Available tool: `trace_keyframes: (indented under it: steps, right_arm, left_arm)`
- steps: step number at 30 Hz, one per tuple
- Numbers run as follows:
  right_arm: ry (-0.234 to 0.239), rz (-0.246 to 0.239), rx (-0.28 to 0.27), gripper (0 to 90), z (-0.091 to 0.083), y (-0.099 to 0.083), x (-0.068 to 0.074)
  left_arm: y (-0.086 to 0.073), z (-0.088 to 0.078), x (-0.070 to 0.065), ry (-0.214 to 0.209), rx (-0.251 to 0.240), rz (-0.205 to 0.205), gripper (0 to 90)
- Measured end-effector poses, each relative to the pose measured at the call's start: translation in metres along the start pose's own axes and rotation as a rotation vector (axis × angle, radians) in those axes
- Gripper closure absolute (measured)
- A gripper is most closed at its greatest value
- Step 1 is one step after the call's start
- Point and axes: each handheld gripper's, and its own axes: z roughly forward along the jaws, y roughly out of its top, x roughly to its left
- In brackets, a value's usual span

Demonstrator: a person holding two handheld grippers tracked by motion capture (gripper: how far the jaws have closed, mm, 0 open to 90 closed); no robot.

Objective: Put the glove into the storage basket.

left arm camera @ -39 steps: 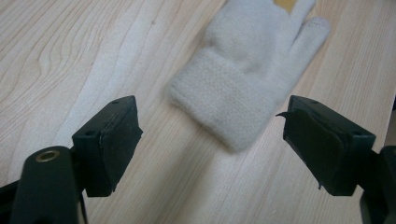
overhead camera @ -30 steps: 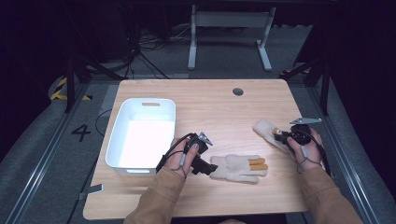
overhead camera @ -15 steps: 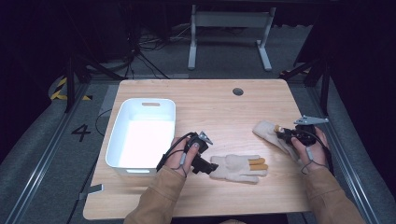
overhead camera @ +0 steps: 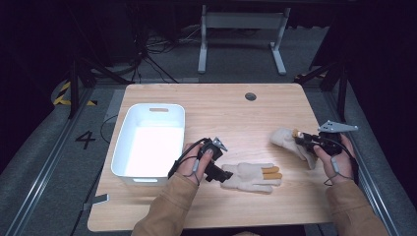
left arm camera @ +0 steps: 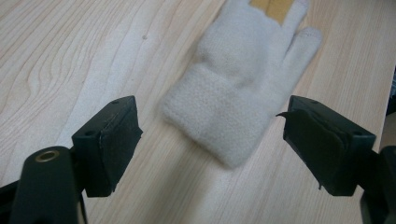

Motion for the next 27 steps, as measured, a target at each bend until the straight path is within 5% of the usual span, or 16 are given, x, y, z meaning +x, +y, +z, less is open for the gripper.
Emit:
trace_keyframes:
  steps: [13,27]
  right_arm:
    - [0.056,-0.022,-0.013,68.6,-0.015,0.005,0.01]
    - [0.163,-0.12,-0.018,68.4,-0.021,0.017,0.032]
  left_arm:
    - [0.004,0.0,0.0,-0.013,-0.006,0.007,19.1]
    - [0.005,-0.004,0.001,-0.018,-0.017,0.01,19.3]
